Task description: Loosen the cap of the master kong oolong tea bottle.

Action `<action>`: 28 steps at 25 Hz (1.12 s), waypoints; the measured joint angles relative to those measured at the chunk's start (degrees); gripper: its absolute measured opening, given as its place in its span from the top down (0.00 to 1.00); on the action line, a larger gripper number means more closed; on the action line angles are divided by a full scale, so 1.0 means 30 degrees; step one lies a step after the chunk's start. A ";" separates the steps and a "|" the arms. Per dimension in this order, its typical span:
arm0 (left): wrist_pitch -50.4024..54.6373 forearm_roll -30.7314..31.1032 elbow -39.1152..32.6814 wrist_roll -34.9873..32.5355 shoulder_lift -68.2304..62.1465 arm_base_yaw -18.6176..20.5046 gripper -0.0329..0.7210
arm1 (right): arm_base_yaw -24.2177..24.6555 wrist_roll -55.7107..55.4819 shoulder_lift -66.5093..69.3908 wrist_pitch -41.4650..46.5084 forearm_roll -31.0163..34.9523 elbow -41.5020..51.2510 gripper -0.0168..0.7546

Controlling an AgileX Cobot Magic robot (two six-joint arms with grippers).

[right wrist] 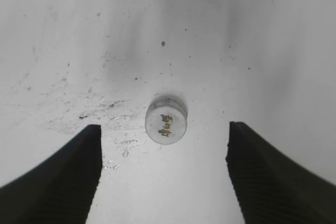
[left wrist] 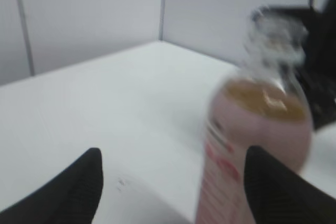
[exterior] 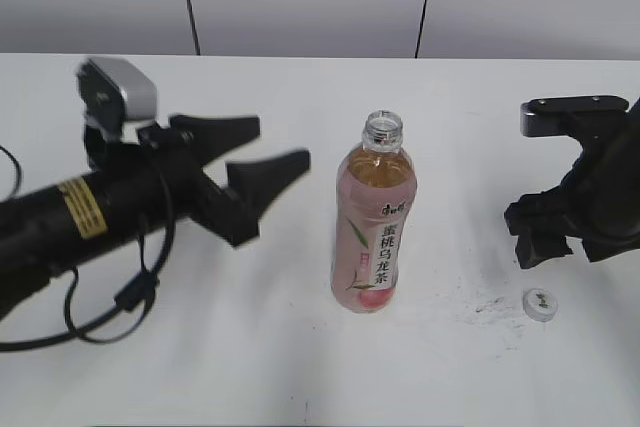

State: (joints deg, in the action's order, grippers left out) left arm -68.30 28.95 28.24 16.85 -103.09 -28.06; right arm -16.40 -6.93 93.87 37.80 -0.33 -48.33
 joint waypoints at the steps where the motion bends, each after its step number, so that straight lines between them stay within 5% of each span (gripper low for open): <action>1: 0.0655 -0.0730 0.0062 0.0292 0.0801 0.0349 0.30 | 0.0000 0.0016 -0.0043 0.0000 0.0000 0.0000 0.26; 8: 1.5219 -0.3669 0.4372 0.3081 0.5334 0.3069 0.31 | 0.0000 0.0039 -0.0155 0.0221 0.0000 0.0000 0.26; 15: 2.4507 -0.5051 0.5368 0.4372 0.9964 0.6332 0.31 | 0.0000 0.0402 -0.1904 0.2047 -0.0096 0.0005 0.26; 20: 3.0484 -0.5766 0.5368 0.3619 1.4598 0.6619 0.31 | 0.0000 0.0747 -0.4804 0.4312 -0.0182 0.0021 0.26; 28: 3.9913 -0.7082 0.5368 -0.0551 2.2616 0.6619 0.31 | 0.0000 0.1932 -1.0119 0.9793 -0.0223 0.0021 0.26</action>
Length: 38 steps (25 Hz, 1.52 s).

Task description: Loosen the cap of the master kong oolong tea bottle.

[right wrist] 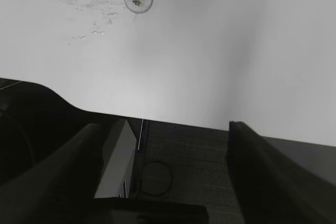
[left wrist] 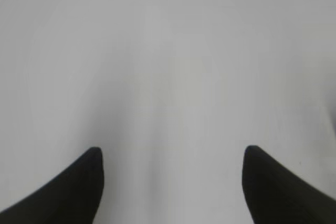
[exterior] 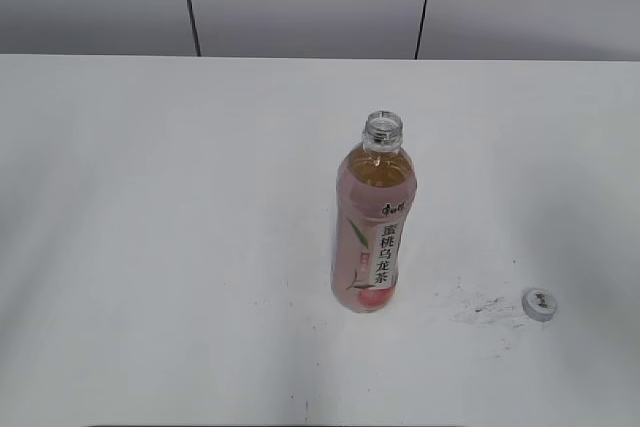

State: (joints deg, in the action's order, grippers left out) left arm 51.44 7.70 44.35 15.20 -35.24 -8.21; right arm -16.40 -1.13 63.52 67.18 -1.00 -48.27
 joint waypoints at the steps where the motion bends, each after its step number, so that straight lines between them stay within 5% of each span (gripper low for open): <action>1: 0.0938 0.0000 -0.0021 -0.0344 0.0859 0.0000 0.31 | 0.0000 0.0041 -0.0731 0.0334 0.0000 0.0048 0.26; 6: 0.3563 0.0118 -0.0520 -0.1755 0.4618 0.0000 0.31 | 0.0000 0.0082 -0.5029 0.0662 0.0037 0.1461 0.26; 13: 0.2602 -0.1013 -0.3649 -0.2533 0.8590 0.0000 0.31 | 0.0000 0.0553 -1.2111 0.0839 0.0004 0.4498 0.26; 17: 0.2303 -0.2567 -0.3852 -0.4688 0.9886 0.0000 0.31 | 0.0000 0.1300 -1.5617 0.0612 0.0004 0.5513 0.26; 24: 0.2435 -0.2731 -0.4099 -0.5278 1.1829 0.0000 0.34 | 0.0000 0.1748 -2.0582 -0.0967 0.0036 0.6136 0.26; 38: 0.2446 -0.2809 -0.4099 -0.5353 1.1856 0.0000 0.38 | 0.0000 0.1631 -2.1298 -0.1193 0.0076 0.6286 0.26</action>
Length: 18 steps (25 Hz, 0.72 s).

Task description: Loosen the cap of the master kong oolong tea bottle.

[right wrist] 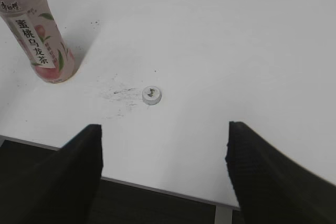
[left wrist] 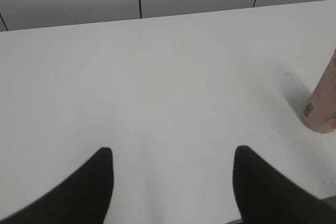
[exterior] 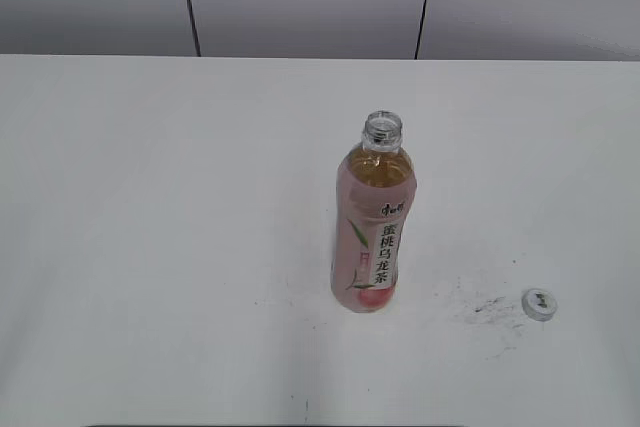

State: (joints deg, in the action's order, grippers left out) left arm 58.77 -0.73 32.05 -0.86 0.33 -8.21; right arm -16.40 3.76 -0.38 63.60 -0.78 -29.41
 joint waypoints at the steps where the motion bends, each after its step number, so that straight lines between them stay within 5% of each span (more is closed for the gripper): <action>1: 0.0000 0.0000 0.0000 0.0000 0.0000 0.0000 0.38 | 0.0000 0.0000 0.0000 -0.0042 0.0000 0.0000 0.26; 10: 0.0000 0.0000 -0.0021 -0.0018 0.0000 0.0087 0.38 | 0.0133 0.0000 0.0000 -0.0125 0.0000 0.0000 0.26; 18: 0.0000 0.0000 -0.0021 -0.0018 0.0000 0.3171 0.38 | 0.4606 0.0000 0.0000 -0.0181 -0.0020 0.0000 0.26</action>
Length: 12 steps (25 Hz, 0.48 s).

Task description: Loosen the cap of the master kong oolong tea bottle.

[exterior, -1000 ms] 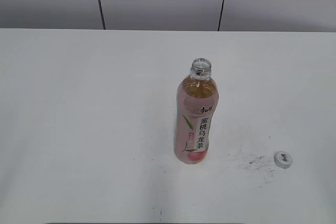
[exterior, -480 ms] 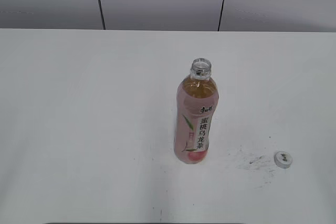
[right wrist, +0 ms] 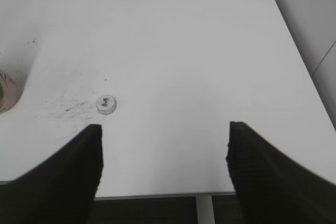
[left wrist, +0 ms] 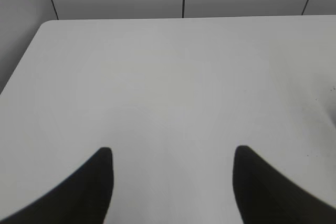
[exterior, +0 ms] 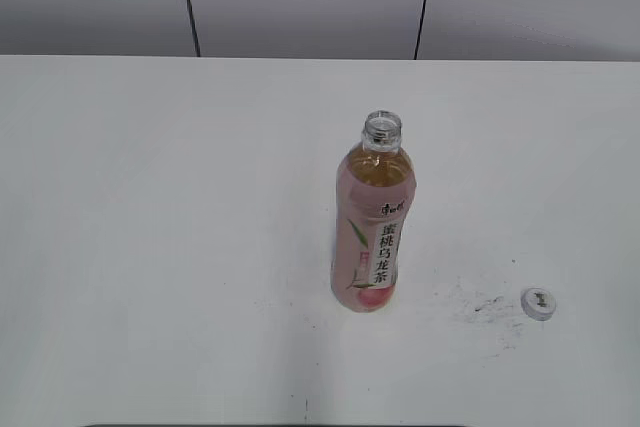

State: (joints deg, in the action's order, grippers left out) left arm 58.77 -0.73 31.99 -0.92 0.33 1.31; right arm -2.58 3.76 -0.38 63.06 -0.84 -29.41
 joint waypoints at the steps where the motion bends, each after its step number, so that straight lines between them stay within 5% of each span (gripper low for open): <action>1: 0.0000 0.0000 -0.0014 0.0000 0.0000 0.0000 0.38 | 0.0083 0.0000 0.0000 0.0000 0.0000 0.0000 0.26; 12: 0.0000 0.0001 -0.0014 0.0000 0.0000 -0.0033 0.38 | 0.0102 0.0000 0.0000 -0.0040 0.0000 0.0000 0.26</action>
State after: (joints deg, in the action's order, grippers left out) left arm 58.77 -0.73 31.95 -0.92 0.33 1.21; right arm -2.27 3.76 -0.38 62.94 -0.84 -29.41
